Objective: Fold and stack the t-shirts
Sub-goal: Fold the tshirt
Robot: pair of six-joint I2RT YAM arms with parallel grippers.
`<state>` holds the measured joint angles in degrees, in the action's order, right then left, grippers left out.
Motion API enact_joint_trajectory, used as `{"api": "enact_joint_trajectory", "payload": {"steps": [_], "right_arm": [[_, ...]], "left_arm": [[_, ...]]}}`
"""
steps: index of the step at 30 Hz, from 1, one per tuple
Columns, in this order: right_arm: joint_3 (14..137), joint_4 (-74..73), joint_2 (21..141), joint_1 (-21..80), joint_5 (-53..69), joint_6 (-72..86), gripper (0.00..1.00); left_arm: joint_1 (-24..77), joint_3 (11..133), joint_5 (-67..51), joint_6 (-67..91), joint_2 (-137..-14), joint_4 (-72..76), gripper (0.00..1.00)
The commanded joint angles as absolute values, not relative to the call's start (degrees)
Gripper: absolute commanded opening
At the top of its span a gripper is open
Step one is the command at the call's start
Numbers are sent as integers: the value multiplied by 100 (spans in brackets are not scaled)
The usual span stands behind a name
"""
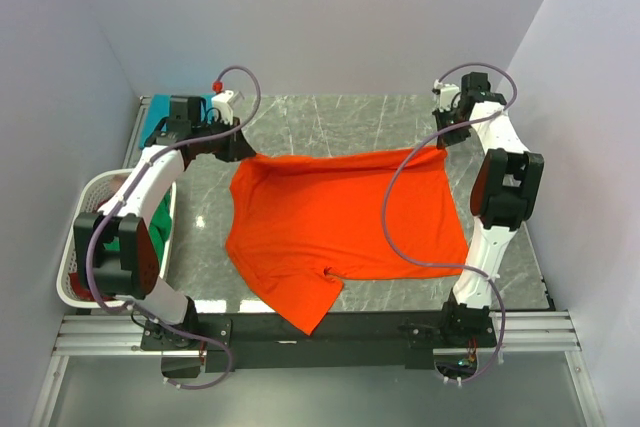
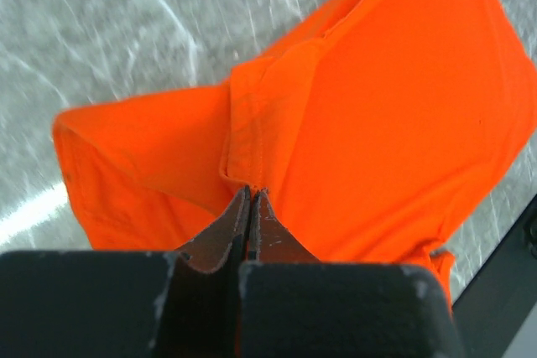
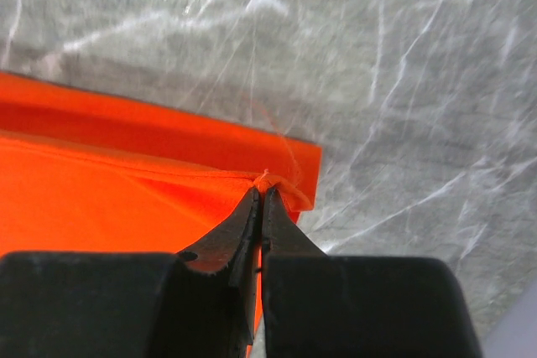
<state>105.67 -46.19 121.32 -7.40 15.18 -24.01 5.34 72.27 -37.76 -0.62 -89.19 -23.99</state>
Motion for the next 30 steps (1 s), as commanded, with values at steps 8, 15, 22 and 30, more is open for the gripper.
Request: {"api": "enact_joint_trajectory", "payload": {"steps": [8, 15, 22, 30], "right_arm": [[10116, -4685, 11531, -791, 1556, -2786, 0], [9897, -4693, 11522, -800, 1459, -2927, 0], [9703, -4667, 11514, -791, 1371, -3041, 0], [9580, -4667, 11514, -791, 1318, -3050, 0]], "left_arm": [[1019, 6715, -3051, -158, -8332, -3085, 0], [1309, 6601, -2637, -351, -8578, -3454, 0], [1520, 6495, -2479, -571, -8850, -3577, 0], [1810, 6425, -2277, -431, -8965, -3621, 0]]}}
